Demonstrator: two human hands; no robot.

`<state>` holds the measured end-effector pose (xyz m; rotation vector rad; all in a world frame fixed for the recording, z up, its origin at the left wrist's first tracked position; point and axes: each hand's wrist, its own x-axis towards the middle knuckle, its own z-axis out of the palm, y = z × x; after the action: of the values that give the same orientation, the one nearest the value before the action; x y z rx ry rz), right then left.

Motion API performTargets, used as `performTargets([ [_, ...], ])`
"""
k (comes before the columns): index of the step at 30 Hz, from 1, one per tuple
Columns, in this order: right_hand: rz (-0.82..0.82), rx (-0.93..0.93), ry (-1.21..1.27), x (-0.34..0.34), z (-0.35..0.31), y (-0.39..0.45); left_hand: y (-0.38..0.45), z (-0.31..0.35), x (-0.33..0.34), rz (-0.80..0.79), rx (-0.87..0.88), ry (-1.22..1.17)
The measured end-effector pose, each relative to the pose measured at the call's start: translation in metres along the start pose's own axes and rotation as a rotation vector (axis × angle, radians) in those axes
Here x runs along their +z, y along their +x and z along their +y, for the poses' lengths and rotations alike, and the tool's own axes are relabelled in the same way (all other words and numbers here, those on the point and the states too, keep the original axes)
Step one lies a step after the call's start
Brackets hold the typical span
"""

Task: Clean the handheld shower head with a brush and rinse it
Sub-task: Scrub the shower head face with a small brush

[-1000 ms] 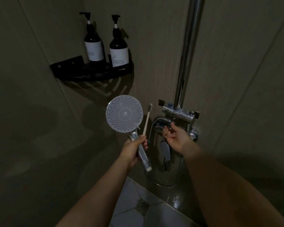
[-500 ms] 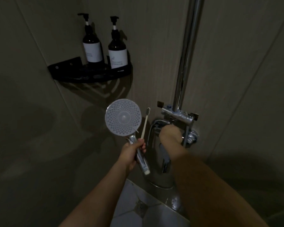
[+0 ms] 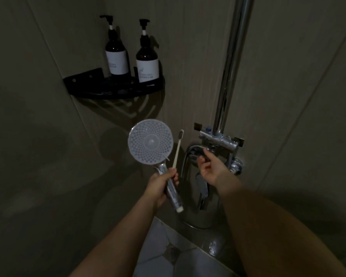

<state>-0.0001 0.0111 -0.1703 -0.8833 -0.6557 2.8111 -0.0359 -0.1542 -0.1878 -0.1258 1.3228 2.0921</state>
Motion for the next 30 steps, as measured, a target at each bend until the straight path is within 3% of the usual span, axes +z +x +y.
performTargets([
  [6, 0.103, -0.012, -0.226, 0.006, 0.004, 0.008, -0.004, 0.004, -0.008, 0.026, 0.013, -0.006],
  [13, 0.418, -0.091, -0.544, 0.011, 0.013, 0.02, -0.011, 0.006, -0.01, 0.042, 0.029, 0.018],
  [15, 0.35, -0.118, -0.443, 0.012, 0.011, 0.018, -0.013, 0.007, -0.012, 0.033, 0.018, 0.009],
  [19, 0.034, -0.053, 0.086, 0.002, 0.002, 0.003, -0.012, 0.008, -0.019, 0.04, 0.005, 0.017],
  [21, -0.026, -0.016, 0.137, -0.004, 0.0, 0.004, -0.008, 0.007, -0.022, 0.042, 0.009, 0.004],
  [23, 0.012, -0.016, 0.016, -0.004, -0.001, 0.007, -0.007, 0.006, -0.024, 0.037, 0.01, 0.001],
  [30, 0.445, -0.167, -0.608, 0.025, 0.003, 0.008, -0.009, 0.004, -0.011, -0.008, 0.008, -0.002],
])
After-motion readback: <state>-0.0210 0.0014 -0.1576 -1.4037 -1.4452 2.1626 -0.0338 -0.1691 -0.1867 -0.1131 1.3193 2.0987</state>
